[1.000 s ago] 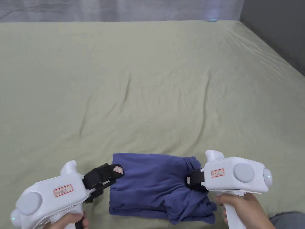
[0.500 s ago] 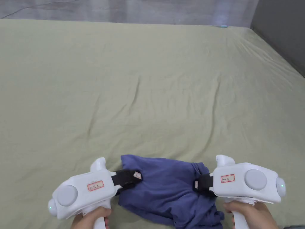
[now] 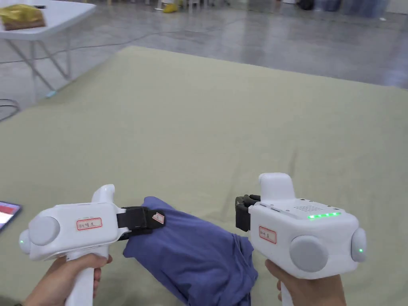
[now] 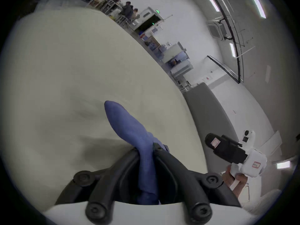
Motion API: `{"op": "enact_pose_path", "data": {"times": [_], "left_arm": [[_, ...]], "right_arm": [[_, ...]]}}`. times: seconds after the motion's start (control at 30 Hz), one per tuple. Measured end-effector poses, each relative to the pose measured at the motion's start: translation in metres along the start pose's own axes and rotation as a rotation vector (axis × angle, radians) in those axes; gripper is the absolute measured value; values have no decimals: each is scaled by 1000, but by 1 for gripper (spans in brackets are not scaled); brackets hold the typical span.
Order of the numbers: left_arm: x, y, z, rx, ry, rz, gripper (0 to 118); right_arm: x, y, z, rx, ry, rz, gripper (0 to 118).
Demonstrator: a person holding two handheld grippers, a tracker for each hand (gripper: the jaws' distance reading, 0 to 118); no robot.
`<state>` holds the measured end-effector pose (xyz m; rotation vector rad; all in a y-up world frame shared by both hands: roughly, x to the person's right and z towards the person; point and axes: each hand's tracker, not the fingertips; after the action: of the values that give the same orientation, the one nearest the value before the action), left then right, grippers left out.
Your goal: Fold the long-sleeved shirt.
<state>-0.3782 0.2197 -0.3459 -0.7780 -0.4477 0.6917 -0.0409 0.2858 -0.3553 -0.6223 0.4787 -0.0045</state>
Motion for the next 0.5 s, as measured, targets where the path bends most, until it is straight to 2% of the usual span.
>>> {"op": "enact_pose_path", "data": {"times": [0.1,0.17,0.3,0.33,0.37,0.4,0.43,0.5], "left_arm": [[-61,40,54,44,67,12,4],[-107,59,84,62,108,22,4],[-171,78,112,99,193,109,4],[-176,77,113,105,173,116,10],[-176,78,109,107,163,117,33],[-173,76,107,118,159,114,101],[-167,76,105,127,153,111,118],[-151,73,101,110,156,27,118]], "right_arm": [[-66,14,-74,28,87,101,2],[-102,19,-120,32,118,134,2],[-151,22,-195,18,127,185,2],[-156,22,-205,7,131,188,2],[-161,21,-213,-20,135,188,2],[-163,21,-216,-32,137,184,2],[-163,21,-215,-37,145,179,2],[-157,22,-198,-36,151,172,2]]}}
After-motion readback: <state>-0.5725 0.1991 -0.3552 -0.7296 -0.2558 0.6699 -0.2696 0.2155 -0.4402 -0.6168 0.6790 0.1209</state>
